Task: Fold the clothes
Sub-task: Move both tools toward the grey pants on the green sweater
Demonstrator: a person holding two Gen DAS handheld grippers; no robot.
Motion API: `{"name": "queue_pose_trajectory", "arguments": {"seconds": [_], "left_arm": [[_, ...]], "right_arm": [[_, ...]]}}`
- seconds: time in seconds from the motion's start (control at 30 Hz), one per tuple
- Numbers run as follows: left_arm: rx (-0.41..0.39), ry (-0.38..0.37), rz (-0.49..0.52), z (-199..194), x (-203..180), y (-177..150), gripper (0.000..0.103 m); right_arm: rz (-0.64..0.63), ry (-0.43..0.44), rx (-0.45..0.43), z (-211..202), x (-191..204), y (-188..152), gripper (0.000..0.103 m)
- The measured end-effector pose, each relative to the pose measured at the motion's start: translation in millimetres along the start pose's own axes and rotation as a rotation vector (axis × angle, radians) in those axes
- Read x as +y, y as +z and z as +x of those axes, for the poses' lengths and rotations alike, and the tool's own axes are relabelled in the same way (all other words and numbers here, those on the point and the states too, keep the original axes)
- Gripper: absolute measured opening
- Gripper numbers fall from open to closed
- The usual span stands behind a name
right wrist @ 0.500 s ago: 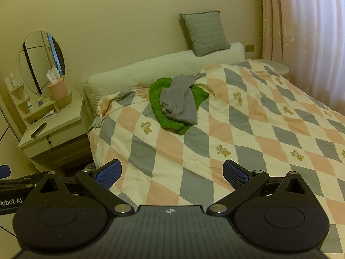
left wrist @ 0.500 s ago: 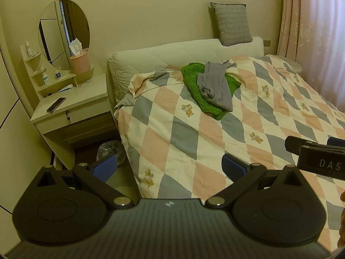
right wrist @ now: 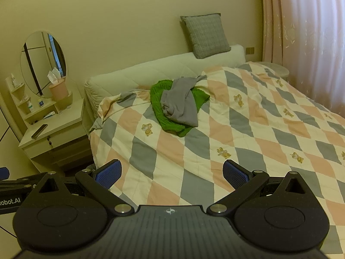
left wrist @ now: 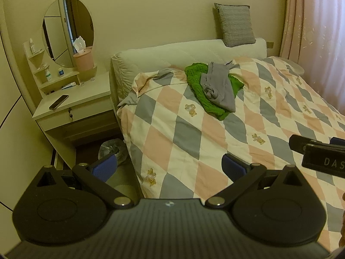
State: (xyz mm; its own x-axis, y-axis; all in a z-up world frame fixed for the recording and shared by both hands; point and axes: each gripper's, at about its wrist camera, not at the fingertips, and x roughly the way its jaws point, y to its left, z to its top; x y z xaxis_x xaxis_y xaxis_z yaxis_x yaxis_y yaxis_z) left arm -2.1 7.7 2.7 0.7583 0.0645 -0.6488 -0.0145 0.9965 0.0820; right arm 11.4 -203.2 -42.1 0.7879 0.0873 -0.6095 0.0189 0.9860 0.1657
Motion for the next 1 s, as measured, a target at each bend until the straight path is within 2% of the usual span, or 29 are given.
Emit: {"name": "queue_pose_trajectory", "arguments": {"seconds": [0.57,1.0], "left_arm": [[0.02,-0.044,0.001,8.1,2.2,-1.1,0.102],[0.022,-0.04,0.04,25.6,-4.2,10.2,0.102]], "right_arm": [[0.007,0.003,-0.001,4.6,6.7,1.5,0.103],[0.035,-0.008,0.008,20.2,-1.5,1.4,0.103]]}}
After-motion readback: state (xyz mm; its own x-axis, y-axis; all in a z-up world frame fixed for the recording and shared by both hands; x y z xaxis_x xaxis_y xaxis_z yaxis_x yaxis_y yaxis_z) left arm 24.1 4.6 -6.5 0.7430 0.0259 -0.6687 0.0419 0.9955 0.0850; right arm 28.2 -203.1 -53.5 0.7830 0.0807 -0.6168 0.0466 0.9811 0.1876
